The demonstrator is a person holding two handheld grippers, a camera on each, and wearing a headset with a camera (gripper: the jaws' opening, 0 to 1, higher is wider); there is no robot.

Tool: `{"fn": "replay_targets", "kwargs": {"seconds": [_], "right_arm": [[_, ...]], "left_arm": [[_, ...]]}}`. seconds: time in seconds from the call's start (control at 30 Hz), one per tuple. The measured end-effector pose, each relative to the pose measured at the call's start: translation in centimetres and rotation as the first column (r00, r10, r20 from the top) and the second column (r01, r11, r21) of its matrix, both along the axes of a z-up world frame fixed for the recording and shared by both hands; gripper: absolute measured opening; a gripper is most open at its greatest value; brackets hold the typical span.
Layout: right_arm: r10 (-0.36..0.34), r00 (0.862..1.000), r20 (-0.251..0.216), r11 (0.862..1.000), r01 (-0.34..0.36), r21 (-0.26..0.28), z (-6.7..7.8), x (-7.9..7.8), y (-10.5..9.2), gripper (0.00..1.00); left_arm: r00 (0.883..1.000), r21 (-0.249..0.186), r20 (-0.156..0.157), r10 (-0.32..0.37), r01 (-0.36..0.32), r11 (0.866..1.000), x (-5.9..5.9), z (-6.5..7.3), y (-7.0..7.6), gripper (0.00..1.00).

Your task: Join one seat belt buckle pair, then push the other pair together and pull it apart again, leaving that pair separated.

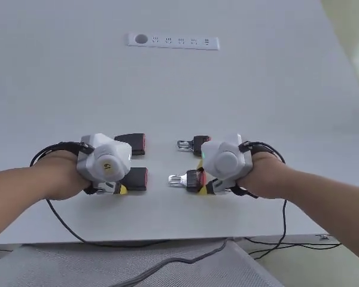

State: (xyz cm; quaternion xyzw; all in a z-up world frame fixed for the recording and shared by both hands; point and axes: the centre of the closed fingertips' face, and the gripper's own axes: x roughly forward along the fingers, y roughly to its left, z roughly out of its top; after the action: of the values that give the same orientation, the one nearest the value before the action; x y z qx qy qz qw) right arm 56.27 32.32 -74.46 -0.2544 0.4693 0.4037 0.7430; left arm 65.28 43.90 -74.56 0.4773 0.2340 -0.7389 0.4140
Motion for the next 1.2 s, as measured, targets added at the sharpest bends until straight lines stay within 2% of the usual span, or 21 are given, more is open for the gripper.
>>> {"fn": "replay_targets", "kwargs": {"seconds": [0.33,0.8,0.9,1.2], "right_arm": [[-0.007,1.0,0.015,1.0,0.007,0.025,0.0,1.1,1.9,0.32],[-0.018,1.0,0.025,1.0,0.017,0.026,0.0,2.8,3.7,0.32],[-0.023,0.999,0.029,0.998,0.021,0.051,0.2,3.1,4.3,0.32],[-0.009,0.999,0.051,0.998,0.006,0.063,0.3,3.9,5.2,0.31]], "left_arm": [[1.0,0.0,0.004,0.004,-0.004,1.0,-0.1,0.0,0.1,0.33],[1.0,0.006,0.008,0.004,-0.004,1.0,-0.1,0.1,0.2,0.33],[1.0,0.006,0.009,0.006,-0.006,1.0,-0.1,0.1,0.2,0.33],[1.0,0.01,0.004,-0.002,0.002,1.0,-0.1,0.0,0.1,0.33]]}}
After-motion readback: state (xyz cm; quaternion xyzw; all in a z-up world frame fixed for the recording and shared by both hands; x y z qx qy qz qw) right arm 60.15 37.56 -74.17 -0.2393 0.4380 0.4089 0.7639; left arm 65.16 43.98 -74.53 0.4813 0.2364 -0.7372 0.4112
